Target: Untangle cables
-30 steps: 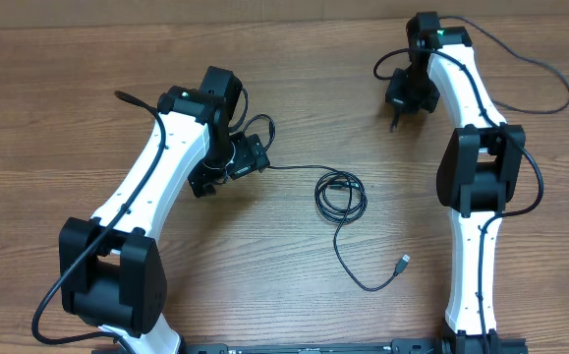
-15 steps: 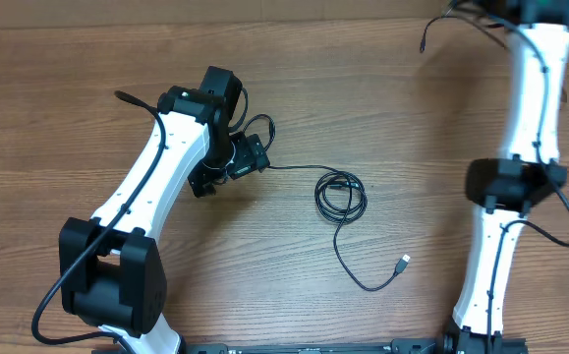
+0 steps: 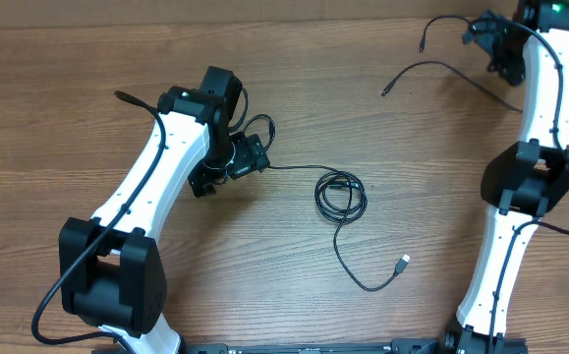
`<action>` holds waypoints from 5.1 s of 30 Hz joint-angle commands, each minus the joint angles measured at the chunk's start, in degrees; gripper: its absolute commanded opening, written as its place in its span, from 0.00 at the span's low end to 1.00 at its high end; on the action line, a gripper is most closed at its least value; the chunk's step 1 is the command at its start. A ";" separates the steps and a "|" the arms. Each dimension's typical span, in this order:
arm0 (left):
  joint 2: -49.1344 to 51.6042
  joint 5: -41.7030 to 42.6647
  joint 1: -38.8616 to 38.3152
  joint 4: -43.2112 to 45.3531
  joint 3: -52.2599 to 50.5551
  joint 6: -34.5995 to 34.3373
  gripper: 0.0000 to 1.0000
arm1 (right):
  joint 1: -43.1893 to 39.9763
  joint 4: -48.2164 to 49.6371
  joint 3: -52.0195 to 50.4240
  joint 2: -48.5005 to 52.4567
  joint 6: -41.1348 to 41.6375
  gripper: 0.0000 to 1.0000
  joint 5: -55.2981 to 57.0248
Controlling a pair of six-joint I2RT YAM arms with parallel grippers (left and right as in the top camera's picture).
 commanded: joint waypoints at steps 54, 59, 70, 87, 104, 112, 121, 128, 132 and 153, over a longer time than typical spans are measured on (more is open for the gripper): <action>-0.57 0.39 -0.35 0.02 -0.11 1.29 1.00 | -17.20 18.82 16.92 3.76 6.91 0.04 -22.95; -0.57 0.39 -0.35 0.02 -0.11 1.29 1.00 | -16.44 12.20 21.73 3.78 5.27 0.54 -21.81; -0.57 0.39 -0.37 0.02 -0.11 1.29 0.99 | -11.10 -0.85 6.71 3.89 5.29 0.71 8.90; -0.57 0.39 -0.37 0.02 -0.11 1.29 1.00 | -11.69 7.61 -11.72 3.91 5.73 0.04 9.46; -0.57 0.39 -0.37 0.02 -0.11 1.29 1.00 | -11.63 13.64 -11.72 10.14 5.44 0.04 1.36; -0.57 0.39 -0.37 0.02 -0.11 1.29 1.00 | -12.09 18.21 -7.21 8.96 -2.47 0.04 -5.14; -0.57 0.39 -0.37 0.02 -0.11 1.29 1.00 | -14.93 8.72 4.44 0.61 -0.96 0.04 -4.33; -0.57 0.39 -0.37 0.02 -0.11 1.29 1.00 | -14.95 3.04 -1.73 0.79 0.85 0.04 -0.20; -0.57 0.42 -0.37 0.02 -0.11 1.29 0.99 | -14.84 5.88 -9.33 0.79 1.22 0.04 -0.26; -0.57 0.42 -0.37 0.02 -0.11 1.29 0.99 | -14.60 21.79 -21.09 4.70 0.52 0.04 -2.40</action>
